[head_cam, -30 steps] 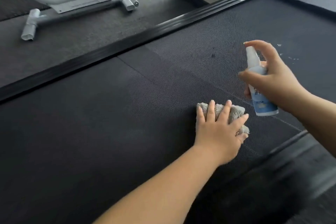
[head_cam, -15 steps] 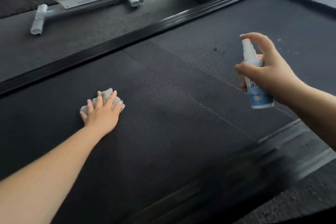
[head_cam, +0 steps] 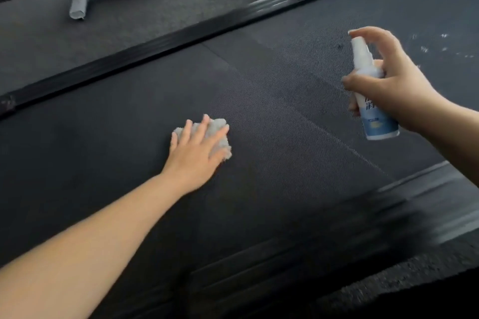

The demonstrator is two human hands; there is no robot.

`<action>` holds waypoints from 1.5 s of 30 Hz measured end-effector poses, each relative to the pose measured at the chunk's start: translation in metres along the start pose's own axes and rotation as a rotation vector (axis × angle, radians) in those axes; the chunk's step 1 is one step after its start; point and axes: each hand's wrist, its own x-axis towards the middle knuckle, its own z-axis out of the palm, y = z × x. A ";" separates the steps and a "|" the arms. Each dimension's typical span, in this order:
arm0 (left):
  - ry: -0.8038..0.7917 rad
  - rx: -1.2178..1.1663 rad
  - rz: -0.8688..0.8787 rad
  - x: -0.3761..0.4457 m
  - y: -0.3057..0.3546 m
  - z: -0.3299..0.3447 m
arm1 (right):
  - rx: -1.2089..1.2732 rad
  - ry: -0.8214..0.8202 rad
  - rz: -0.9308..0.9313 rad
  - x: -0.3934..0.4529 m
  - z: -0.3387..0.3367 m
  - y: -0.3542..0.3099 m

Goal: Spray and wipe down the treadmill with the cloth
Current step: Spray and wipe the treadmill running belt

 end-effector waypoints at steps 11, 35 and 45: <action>0.031 0.010 0.216 -0.018 0.079 0.006 | 0.004 -0.011 0.010 0.004 0.002 0.001; 0.085 0.074 -0.177 0.086 0.056 -0.015 | 0.067 0.018 0.024 0.023 -0.016 0.018; 0.131 0.053 -0.015 0.158 0.116 -0.021 | 0.054 0.027 0.043 0.029 -0.046 0.038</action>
